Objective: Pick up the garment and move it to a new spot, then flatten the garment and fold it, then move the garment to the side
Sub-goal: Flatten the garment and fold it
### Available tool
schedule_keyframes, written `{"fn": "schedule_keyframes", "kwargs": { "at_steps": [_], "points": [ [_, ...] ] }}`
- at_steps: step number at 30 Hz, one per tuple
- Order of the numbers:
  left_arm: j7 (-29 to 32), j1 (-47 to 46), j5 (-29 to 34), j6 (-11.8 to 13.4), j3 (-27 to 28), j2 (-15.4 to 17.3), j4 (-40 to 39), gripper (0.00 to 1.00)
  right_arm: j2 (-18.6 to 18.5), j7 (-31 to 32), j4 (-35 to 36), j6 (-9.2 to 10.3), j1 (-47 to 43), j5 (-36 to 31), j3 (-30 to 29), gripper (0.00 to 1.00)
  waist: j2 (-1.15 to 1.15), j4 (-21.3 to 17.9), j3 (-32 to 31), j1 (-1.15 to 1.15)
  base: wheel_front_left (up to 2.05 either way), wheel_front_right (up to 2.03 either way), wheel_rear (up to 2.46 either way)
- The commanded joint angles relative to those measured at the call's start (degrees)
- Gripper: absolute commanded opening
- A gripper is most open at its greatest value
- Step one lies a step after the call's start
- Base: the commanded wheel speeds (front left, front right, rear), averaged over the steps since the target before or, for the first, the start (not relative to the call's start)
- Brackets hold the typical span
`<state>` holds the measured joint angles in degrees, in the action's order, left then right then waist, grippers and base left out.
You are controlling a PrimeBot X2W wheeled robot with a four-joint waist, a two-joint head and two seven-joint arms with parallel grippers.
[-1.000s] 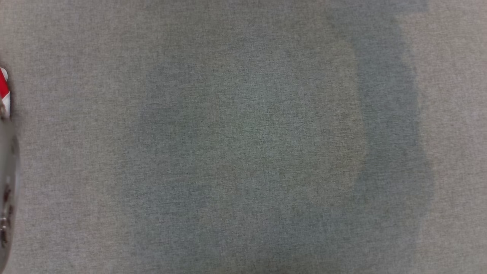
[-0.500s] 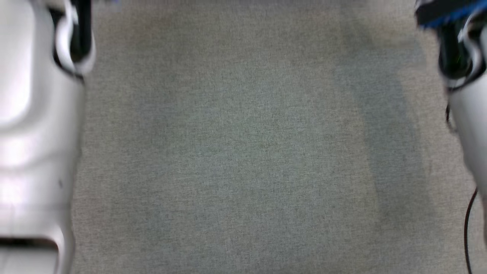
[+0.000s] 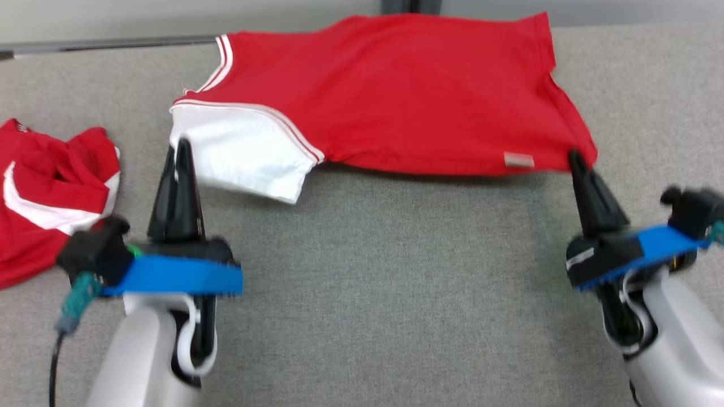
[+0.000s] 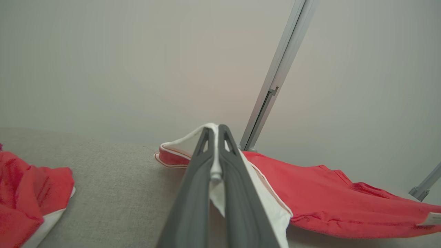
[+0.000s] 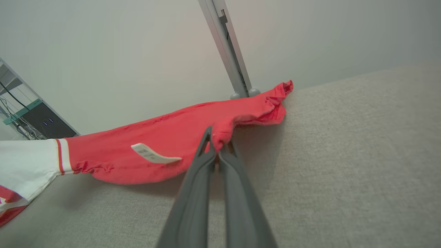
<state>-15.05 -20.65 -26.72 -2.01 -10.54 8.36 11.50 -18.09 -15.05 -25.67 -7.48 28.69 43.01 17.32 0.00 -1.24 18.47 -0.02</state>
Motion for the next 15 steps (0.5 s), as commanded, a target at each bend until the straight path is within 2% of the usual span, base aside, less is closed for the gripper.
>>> {"fn": "schedule_keyframes", "kwargs": {
  "at_steps": [1,15],
  "points": [
    [-0.2,2.8,-0.3,0.3,0.5,-0.4,-1.2,0.0,0.2,-0.2,0.5,-0.03,-3.2,0.0,-0.7,0.0,0.0,-0.4,-1.5,0.02,0.0,0.0,0.0],
    [0.1,27.3,-1.6,1.8,-1.1,-2.6,-6.8,0.0,2.0,0.1,4.4,-0.02,-24.9,-2.4,-5.7,0.0,0.0,0.4,-11.6,0.02,0.0,0.0,0.0]
  ]
}}
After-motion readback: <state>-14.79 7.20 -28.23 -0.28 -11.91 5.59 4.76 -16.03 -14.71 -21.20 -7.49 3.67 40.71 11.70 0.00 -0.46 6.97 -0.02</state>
